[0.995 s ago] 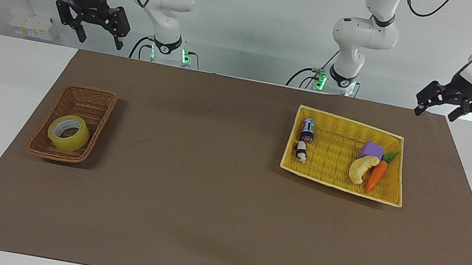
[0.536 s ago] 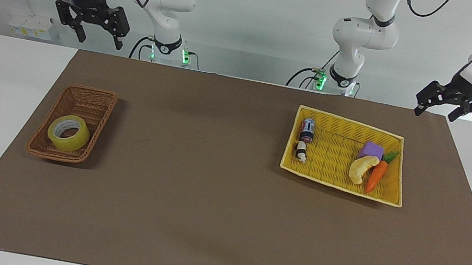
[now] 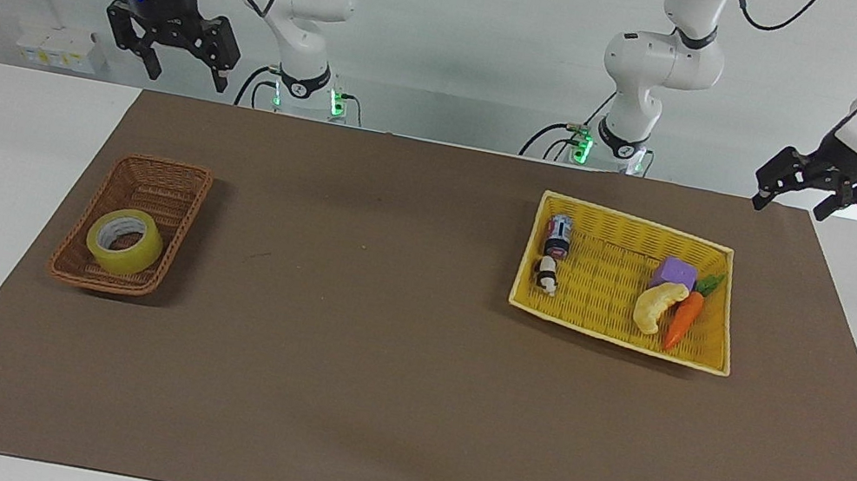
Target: Move tape to another basket
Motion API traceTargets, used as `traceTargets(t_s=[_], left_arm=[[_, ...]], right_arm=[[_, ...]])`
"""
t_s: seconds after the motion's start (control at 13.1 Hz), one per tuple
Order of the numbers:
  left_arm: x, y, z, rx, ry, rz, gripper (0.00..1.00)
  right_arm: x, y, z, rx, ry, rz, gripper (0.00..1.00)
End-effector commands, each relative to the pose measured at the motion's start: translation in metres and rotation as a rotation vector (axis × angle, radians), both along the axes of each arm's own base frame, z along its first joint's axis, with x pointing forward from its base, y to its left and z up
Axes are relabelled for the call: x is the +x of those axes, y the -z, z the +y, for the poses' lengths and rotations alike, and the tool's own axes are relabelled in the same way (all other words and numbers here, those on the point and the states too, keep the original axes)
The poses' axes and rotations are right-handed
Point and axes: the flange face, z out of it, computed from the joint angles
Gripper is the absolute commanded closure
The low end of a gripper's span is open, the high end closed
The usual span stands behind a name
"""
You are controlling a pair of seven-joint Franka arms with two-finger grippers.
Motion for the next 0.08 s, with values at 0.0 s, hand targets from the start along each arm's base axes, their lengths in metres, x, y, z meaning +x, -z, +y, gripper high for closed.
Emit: traceTargets(t_s=[0.0], left_arm=[[-0.0040,-0.0048,0.0013,0.021,-0.008,0.002,0.00]], right_arm=[[0.0008,0.0012,-0.0032,-0.011,-0.015,-0.016,0.00]])
